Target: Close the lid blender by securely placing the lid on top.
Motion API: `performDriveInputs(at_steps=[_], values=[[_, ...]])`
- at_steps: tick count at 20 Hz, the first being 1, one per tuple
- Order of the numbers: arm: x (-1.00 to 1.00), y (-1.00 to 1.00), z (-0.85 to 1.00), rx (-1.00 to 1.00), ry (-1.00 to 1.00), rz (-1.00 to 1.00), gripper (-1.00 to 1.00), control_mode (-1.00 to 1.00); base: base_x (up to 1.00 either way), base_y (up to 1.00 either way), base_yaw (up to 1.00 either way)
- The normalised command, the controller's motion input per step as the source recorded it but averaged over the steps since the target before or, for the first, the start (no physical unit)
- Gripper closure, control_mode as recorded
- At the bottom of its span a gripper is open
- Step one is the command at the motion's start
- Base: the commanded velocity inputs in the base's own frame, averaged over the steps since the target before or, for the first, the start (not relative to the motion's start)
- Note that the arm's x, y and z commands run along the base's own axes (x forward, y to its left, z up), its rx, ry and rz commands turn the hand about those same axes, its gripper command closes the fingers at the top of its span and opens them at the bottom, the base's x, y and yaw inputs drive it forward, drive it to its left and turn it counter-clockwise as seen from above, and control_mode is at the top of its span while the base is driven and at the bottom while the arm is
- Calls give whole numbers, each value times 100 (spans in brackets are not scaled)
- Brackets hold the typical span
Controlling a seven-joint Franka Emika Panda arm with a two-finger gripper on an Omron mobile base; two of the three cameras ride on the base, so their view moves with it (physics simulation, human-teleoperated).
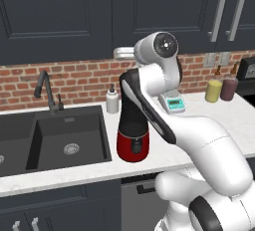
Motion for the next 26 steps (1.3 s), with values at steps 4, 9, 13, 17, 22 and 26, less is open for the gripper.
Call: performDriveInputs(at_steps=[4, 9, 13, 17, 22, 26], values=[[-69, -24, 5, 0, 0, 0, 100, -100, 0, 0, 0], [-74, -50, 0, 0, 0, -6, 100, -100, 0, 0, 0], [-62, -63, 0, 2, -4, -10, 100, -100, 0, 0, 0], [-36, -47, 0, 4, -8, -4, 100, -100, 0, 0, 0], [-3, -15, 0, 0, 0, 0, 100, -100, 0, 0, 0], [-9, -17, 0, 0, 0, 1, 100, -100, 0, 0, 0]])
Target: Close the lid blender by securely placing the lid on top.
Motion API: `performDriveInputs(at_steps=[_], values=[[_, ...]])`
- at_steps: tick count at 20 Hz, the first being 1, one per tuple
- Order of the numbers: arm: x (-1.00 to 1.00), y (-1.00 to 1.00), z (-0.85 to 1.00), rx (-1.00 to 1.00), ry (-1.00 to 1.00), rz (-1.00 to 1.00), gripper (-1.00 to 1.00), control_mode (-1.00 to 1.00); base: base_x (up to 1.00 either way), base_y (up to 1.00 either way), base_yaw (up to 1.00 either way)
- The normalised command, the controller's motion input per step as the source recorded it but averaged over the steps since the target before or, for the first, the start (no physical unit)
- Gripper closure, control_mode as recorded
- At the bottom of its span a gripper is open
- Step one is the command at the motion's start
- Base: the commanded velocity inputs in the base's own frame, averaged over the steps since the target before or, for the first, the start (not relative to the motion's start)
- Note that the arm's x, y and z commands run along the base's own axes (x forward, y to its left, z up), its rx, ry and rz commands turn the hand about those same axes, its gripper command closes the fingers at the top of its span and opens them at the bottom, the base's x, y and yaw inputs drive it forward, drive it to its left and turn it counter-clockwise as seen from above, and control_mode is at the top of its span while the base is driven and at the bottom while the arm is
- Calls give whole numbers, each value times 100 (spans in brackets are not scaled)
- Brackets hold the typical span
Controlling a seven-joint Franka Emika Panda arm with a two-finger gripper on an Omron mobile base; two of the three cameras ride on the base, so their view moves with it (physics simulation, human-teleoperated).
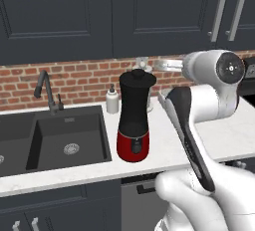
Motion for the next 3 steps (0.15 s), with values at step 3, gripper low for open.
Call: performDriveInputs(at_steps=[3], values=[[-11, -24, 0, 0, 0, 2, 100, -100, 0, 0, 0]])
